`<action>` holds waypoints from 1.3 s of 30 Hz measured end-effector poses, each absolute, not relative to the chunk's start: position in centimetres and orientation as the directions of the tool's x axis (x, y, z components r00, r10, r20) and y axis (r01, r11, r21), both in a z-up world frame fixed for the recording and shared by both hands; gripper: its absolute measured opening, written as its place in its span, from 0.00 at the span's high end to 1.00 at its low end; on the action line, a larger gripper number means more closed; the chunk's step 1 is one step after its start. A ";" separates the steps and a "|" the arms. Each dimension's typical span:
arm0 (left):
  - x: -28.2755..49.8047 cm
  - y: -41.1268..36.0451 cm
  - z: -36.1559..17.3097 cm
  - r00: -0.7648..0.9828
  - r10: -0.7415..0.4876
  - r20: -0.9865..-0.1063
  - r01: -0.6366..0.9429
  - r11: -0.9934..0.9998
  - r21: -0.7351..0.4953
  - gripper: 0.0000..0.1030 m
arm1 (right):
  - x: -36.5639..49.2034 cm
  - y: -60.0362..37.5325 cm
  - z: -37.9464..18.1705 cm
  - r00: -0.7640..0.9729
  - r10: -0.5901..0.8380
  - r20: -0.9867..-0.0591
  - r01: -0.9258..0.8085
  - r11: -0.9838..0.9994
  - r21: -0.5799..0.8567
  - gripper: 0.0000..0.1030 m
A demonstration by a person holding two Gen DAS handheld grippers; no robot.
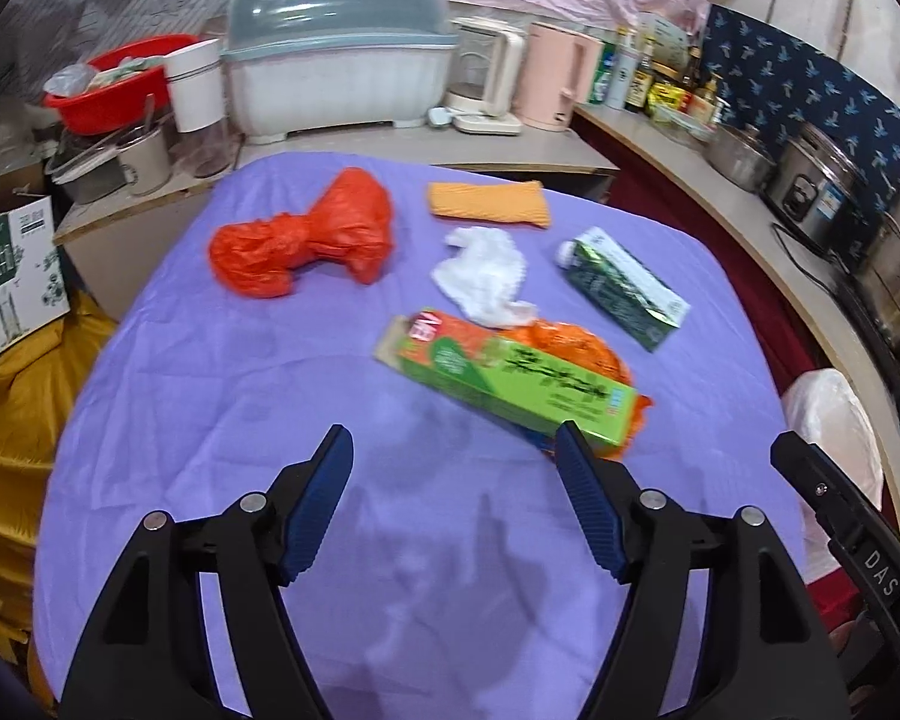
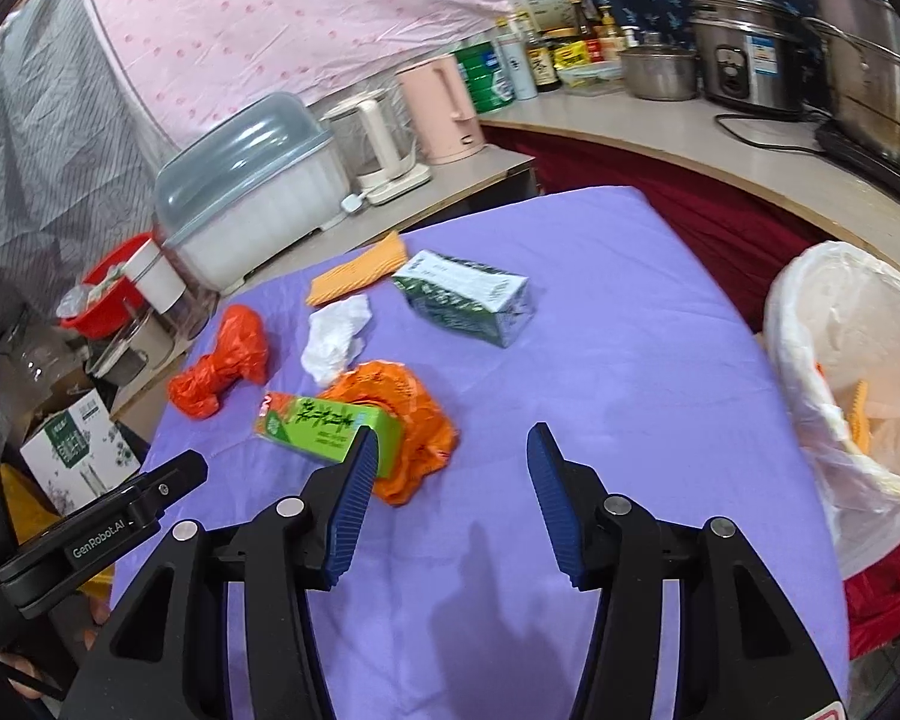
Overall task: Collect trash
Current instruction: 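Grasp the white tissue with the right tool while the left tool grasps the red plastic bag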
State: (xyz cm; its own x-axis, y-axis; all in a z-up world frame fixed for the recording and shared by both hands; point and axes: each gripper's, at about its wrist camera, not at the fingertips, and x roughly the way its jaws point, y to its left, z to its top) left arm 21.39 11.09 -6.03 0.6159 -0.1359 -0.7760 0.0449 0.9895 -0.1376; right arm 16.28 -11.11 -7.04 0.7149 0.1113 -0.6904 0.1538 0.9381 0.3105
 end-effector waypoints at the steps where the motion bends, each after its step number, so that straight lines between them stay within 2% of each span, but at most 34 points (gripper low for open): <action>1: 21.6 11.8 -6.1 0.618 -0.121 -0.776 0.032 0.991 -0.130 0.35 | 16.8 -10.5 -7.2 0.711 0.119 -0.693 0.144 0.940 0.309 0.51; 11: 26.0 17.6 -7.2 0.626 -0.046 -0.778 -0.016 0.997 -0.072 0.30 | 23.6 -5.5 -8.3 0.674 0.180 -0.717 0.067 0.951 0.302 0.51; 14: 27.9 18.7 -7.5 0.633 -0.036 -0.773 -0.008 0.999 -0.054 0.21 | 26.7 -4.1 -8.9 0.658 0.191 -0.728 0.050 0.954 0.295 0.51; 16: 29.3 19.7 -7.8 0.639 -0.032 -0.768 -0.002 0.999 -0.044 0.20 | 28.5 -3.3 -9.4 0.646 0.183 -0.741 0.051 0.958 0.281 0.51; 24: 34.5 23.0 -9.1 0.645 -0.084 -0.760 0.047 0.996 -0.071 0.13 | 35.6 -0.9 -12.3 0.550 0.177 -0.816 0.094 0.958 0.272 0.51; 31: 38.5 22.8 -11.7 0.610 -0.150 -0.778 0.156 0.985 -0.067 0.12 | 38.4 0.8 -15.0 0.475 0.157 -0.866 0.109 0.966 0.235 0.51; 36: 39.6 22.2 -13.0 0.606 -0.146 -0.782 0.190 0.981 -0.035 0.14 | 38.8 1.1 -15.9 0.475 0.157 -0.866 0.095 0.969 0.228 0.66; 37: 39.7 22.0 -13.2 0.607 -0.147 -0.781 0.195 0.980 -0.033 0.18 | 38.8 1.2 -16.0 0.477 0.157 -0.865 0.089 0.970 0.225 0.69; 39: 39.6 21.6 -13.3 0.600 -0.158 -0.785 0.209 0.977 -0.037 0.37 | 38.7 1.2 -16.0 0.475 0.164 -0.865 0.080 0.970 0.228 0.83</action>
State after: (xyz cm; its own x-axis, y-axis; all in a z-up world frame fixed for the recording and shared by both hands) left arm 39.60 21.64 -13.30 0.5995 -0.1581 -0.7846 0.2089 0.9772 -0.0373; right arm 38.69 1.19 -15.99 0.4749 0.1643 -0.8646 0.0803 0.9702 0.2285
